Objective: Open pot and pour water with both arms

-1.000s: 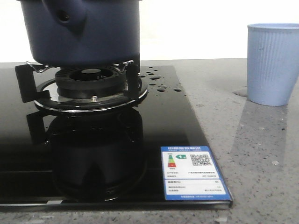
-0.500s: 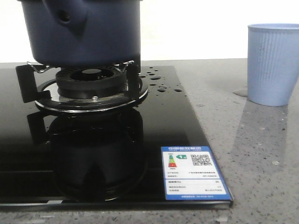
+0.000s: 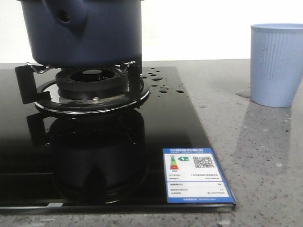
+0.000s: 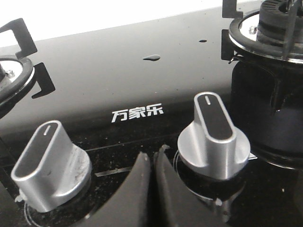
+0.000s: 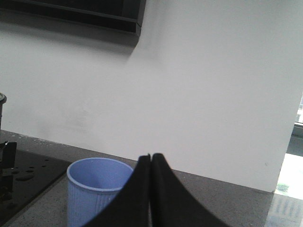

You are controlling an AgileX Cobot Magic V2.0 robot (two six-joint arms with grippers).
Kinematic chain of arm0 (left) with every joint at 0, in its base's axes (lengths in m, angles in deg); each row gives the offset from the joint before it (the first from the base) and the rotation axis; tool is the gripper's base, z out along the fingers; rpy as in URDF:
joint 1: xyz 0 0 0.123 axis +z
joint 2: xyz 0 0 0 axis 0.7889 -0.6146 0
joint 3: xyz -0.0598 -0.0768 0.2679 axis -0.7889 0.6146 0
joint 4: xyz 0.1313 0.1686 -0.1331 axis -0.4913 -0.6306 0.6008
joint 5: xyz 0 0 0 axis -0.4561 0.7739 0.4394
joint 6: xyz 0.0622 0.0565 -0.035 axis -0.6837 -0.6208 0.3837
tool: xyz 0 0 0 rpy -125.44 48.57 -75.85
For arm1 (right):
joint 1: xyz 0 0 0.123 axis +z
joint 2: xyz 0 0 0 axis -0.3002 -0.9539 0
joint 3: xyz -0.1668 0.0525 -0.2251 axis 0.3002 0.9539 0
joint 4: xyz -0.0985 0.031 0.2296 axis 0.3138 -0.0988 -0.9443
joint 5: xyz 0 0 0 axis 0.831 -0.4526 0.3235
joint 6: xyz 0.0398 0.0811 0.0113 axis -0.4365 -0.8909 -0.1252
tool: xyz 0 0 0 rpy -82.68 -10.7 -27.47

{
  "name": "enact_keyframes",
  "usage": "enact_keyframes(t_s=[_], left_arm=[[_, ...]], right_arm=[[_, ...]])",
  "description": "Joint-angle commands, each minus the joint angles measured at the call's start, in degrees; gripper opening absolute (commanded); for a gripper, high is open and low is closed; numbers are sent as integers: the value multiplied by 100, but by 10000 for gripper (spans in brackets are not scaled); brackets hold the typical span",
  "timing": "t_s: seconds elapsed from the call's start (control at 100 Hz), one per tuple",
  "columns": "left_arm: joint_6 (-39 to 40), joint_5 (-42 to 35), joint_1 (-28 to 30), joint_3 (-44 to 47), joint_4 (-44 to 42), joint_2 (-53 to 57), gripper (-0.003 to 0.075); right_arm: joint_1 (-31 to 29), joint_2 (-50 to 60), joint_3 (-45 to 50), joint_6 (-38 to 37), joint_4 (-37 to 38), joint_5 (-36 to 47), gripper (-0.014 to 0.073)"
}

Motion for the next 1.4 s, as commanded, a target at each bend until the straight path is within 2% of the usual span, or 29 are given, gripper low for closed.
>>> enact_keyframes(t_s=[0.0,0.5,0.55,0.62,0.67,0.88,0.93,1.07,1.19,1.39], left_arm=[[70,-169,11,221,18,148,-20],[70,-169,11,221,18,148,-19],[70,-169,11,221,18,148,-19],[70,-169,11,221,18,148,-19],[70,-169,11,221,29,148,-19],[70,-169,11,221,29,148,-19],[70,-169,11,221,29,148,-19],[70,-190,11,221,29,148,-20],[70,-190,11,221,29,148,-19],[70,-190,11,221,29,148,-20]], right_arm=[[-4,-55,-140,-7,34,375,-67],[-4,-55,-130,-7,34,375,-67],[-15,-55,-66,-7,21,167,-67],[-50,-3,78,-7,-207,-448,-67],[-112,18,220,-7,-440,-592,-67],[-734,466,1293,5,-1113,-157,-67],[-840,656,1239,79,-1186,-828,-67],[-966,907,1268,403,-1194,-1574,-67],[-966,921,1268,454,-1517,-2274,-67],[-966,921,1268,596,-1527,-2254,-67]])
